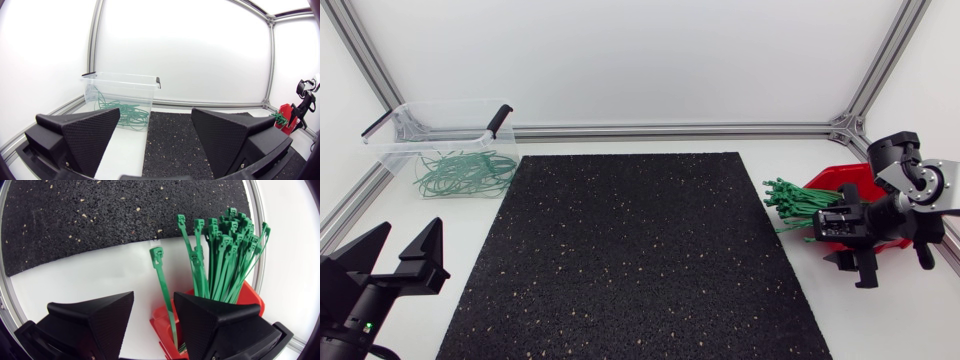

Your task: Take a green cable tie from the red box, thread the tail through the head to close it, then place it in the transparent bin on the left.

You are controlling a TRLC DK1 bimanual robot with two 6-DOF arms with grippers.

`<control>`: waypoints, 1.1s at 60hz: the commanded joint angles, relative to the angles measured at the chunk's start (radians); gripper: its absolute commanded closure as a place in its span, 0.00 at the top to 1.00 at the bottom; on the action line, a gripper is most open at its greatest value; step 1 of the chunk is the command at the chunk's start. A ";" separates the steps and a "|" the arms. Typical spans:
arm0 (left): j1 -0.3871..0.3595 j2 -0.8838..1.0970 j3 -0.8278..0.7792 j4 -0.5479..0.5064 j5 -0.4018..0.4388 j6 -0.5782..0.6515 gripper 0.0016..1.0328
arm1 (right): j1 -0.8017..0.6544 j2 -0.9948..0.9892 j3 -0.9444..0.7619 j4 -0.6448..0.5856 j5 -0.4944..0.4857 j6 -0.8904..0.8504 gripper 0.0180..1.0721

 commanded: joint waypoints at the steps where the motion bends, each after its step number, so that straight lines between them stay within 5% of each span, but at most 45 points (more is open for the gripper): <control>1: 0.005 -0.002 -0.039 -0.023 0.006 -0.017 0.96 | 0.003 -0.040 -0.046 0.038 0.012 -0.007 0.56; 6: 0.005 -0.002 -0.039 -0.024 0.006 -0.017 0.96 | 0.004 -0.074 -0.065 0.054 0.012 -0.008 0.55; 15: 0.003 -0.002 -0.039 -0.024 0.009 -0.017 0.96 | 0.010 -0.135 -0.095 0.068 0.001 -0.018 0.26; 36: 0.000 -0.001 -0.039 -0.024 0.010 -0.017 0.96 | 0.035 -0.167 -0.207 0.234 0.004 -0.007 0.25; 66: -0.002 -0.001 -0.039 -0.026 0.018 -0.017 0.96 | 0.044 -0.205 -0.250 0.354 0.021 -0.016 0.06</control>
